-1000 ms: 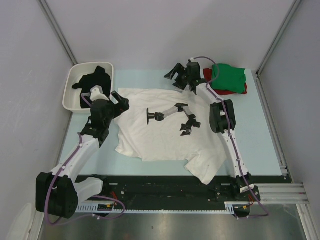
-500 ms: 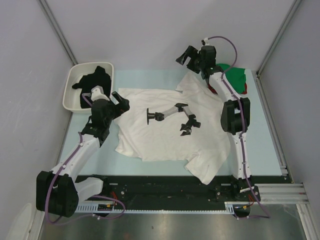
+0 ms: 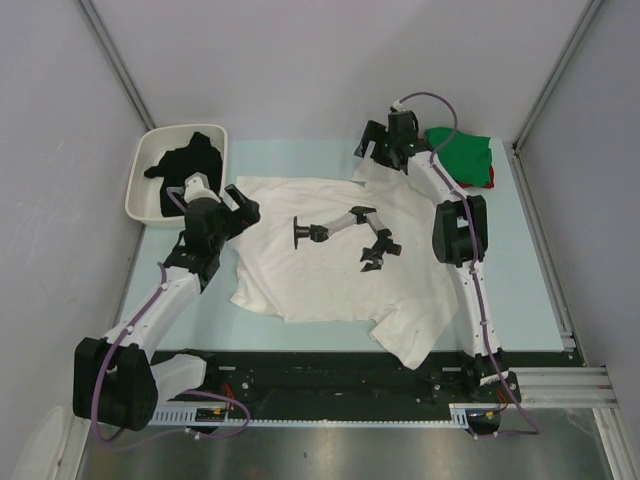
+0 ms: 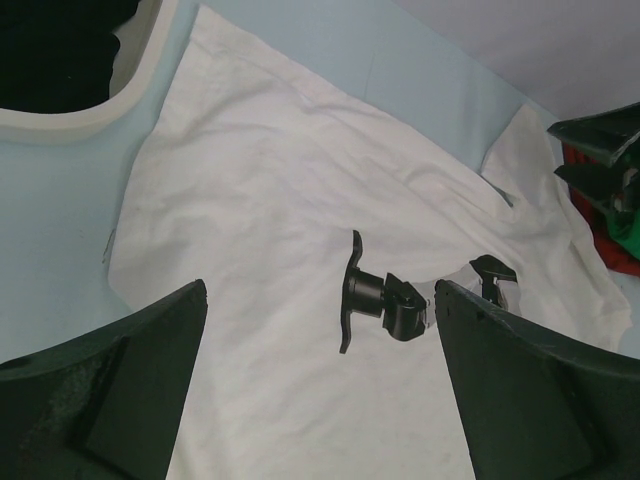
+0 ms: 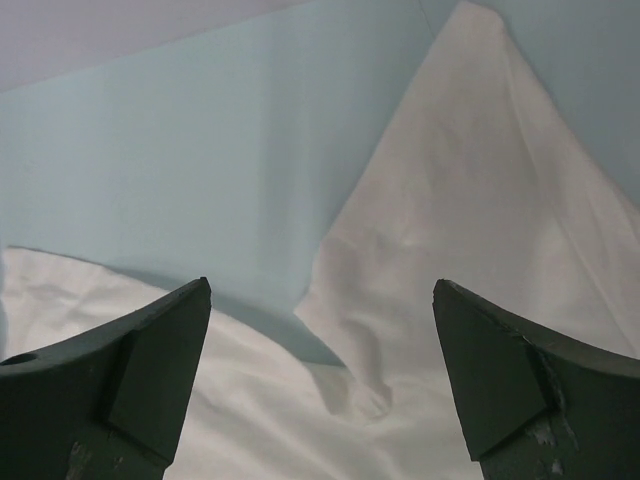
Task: Fold and stack the t-shirts
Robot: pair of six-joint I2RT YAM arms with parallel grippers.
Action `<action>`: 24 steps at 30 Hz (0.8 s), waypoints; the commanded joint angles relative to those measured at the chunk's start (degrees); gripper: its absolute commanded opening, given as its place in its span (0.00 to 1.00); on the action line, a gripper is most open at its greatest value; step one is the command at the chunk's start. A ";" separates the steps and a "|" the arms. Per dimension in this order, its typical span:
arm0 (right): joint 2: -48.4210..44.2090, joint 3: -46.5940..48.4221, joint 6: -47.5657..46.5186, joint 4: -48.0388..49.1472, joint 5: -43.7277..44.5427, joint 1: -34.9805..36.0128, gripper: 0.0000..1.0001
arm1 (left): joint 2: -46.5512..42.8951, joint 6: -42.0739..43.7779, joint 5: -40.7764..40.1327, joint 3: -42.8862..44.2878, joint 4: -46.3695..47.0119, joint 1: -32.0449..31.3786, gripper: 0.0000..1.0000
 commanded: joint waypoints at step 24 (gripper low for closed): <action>15.87 14.30 7.20 -9.05 6.01 -2.06 1.00 | 3.34 -1.49 -0.34 1.92 0.86 -0.05 1.00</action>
